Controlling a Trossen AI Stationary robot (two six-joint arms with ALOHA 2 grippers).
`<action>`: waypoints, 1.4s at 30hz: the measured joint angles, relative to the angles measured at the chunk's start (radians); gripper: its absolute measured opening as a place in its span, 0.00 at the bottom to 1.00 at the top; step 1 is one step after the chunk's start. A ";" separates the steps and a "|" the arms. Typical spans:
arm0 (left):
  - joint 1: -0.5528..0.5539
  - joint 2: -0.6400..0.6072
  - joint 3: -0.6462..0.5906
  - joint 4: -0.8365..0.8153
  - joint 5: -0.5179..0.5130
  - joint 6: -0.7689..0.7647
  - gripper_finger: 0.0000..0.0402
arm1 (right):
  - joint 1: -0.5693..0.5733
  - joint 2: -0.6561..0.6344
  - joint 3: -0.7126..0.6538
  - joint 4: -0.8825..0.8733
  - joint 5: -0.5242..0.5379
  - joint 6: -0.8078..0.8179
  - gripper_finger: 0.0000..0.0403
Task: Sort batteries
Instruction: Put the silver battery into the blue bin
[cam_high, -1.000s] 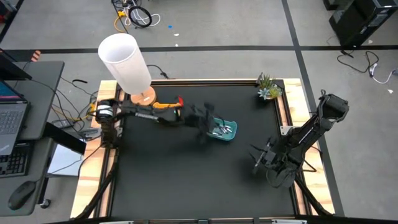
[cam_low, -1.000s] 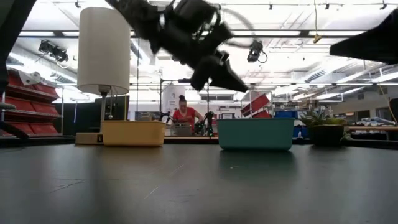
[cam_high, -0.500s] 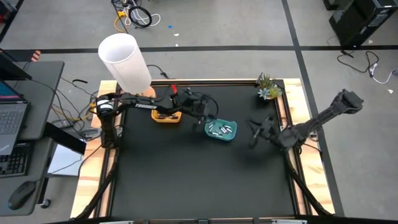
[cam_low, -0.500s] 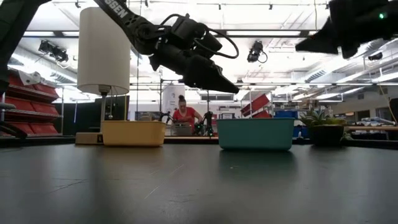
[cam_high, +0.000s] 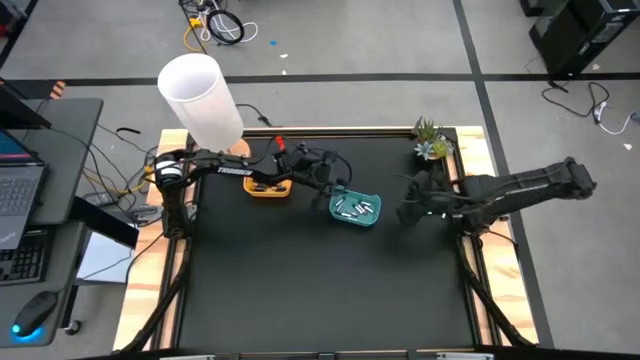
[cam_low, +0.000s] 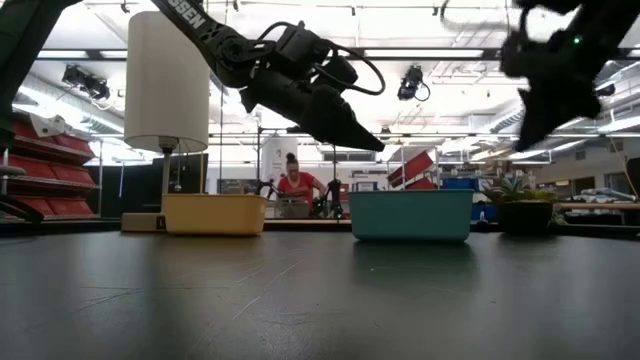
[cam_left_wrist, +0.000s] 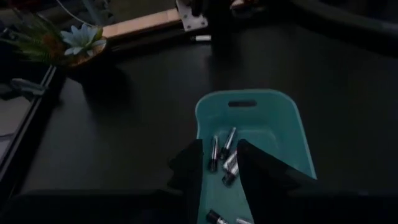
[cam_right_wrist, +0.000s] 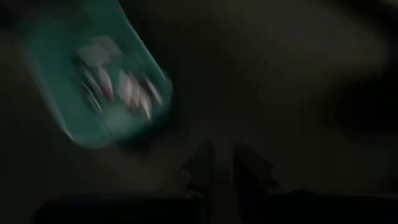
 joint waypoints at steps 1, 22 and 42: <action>0.000 0.000 0.000 0.009 0.000 -0.006 0.29 | -0.017 0.034 0.024 -0.082 -0.044 0.046 0.12; -0.002 -0.014 -0.179 0.286 0.158 -0.097 0.29 | 0.003 0.276 0.008 -0.304 -0.254 0.596 0.29; -0.006 -0.206 -0.379 0.456 0.105 -0.097 0.29 | -0.183 0.637 0.082 -0.341 -0.517 -0.266 0.29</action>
